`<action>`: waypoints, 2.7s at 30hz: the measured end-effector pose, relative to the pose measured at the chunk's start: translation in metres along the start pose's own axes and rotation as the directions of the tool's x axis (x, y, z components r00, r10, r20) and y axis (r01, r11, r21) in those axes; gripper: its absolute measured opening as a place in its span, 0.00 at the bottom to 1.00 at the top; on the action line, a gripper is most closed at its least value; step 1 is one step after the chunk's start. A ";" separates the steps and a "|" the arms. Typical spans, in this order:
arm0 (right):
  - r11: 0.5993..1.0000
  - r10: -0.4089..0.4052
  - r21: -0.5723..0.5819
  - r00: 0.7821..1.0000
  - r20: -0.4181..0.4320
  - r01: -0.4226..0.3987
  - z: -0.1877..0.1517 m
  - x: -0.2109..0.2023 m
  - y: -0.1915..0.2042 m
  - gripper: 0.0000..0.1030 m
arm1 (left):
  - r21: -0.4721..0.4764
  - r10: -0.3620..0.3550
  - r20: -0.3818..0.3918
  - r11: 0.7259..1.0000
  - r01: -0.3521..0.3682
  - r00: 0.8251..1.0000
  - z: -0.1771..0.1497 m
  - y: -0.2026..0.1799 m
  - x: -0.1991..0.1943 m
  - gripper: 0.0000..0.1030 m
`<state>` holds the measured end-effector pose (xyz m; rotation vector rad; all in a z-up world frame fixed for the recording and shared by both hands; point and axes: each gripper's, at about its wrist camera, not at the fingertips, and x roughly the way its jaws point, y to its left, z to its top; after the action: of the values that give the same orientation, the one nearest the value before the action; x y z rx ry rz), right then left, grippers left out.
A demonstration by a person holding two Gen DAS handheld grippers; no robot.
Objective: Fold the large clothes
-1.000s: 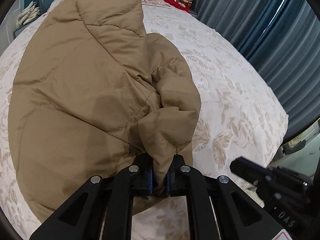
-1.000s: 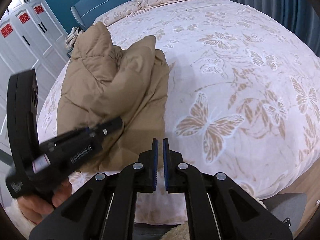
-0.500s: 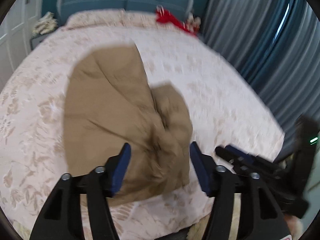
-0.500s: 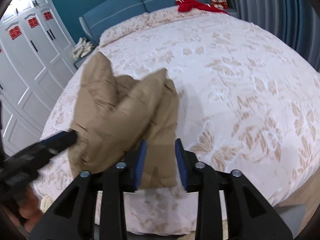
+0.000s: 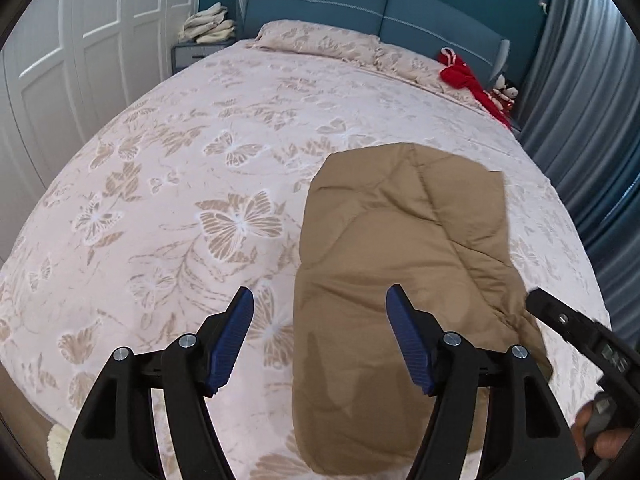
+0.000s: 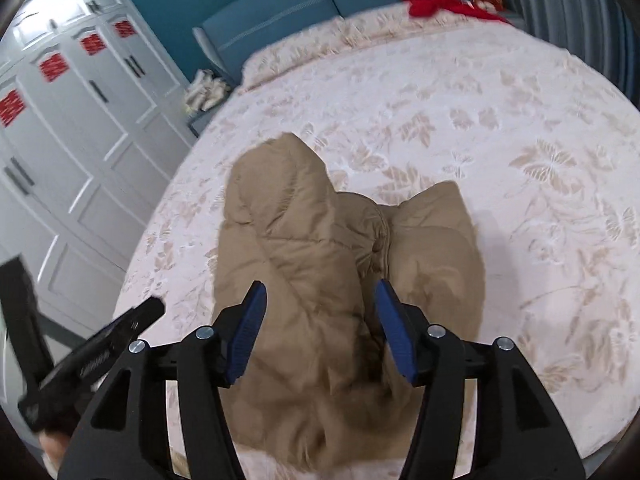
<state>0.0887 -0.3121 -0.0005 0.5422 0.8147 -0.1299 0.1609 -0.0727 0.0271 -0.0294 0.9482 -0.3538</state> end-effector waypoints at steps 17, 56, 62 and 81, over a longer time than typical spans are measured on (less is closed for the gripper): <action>0.991 -0.133 -0.010 0.990 -0.050 0.133 -0.032 0.004 -0.049 0.08 | 0.065 -0.062 -0.060 0.996 0.066 0.996 -0.006 -0.045 0.036 0.63; 0.980 -0.151 0.116 0.983 -0.101 0.162 -0.078 0.072 -0.125 0.09 | 0.243 0.115 -0.066 0.965 -0.095 0.991 -0.064 -0.109 0.114 0.72; 0.980 -0.148 0.123 0.984 -0.095 0.159 -0.080 0.073 -0.127 0.08 | 0.244 0.121 -0.062 0.964 -0.103 0.991 -0.065 -0.110 0.118 0.73; 0.974 -0.096 0.197 0.992 -0.081 0.110 -0.075 0.055 -0.137 0.14 | 0.183 0.063 -0.074 0.982 -0.048 0.995 -0.054 -0.100 0.113 0.75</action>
<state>0.0344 -0.3867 -0.1379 0.6983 0.9047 -0.2928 0.1487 -0.1951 -0.0759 0.1787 0.9902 -0.3906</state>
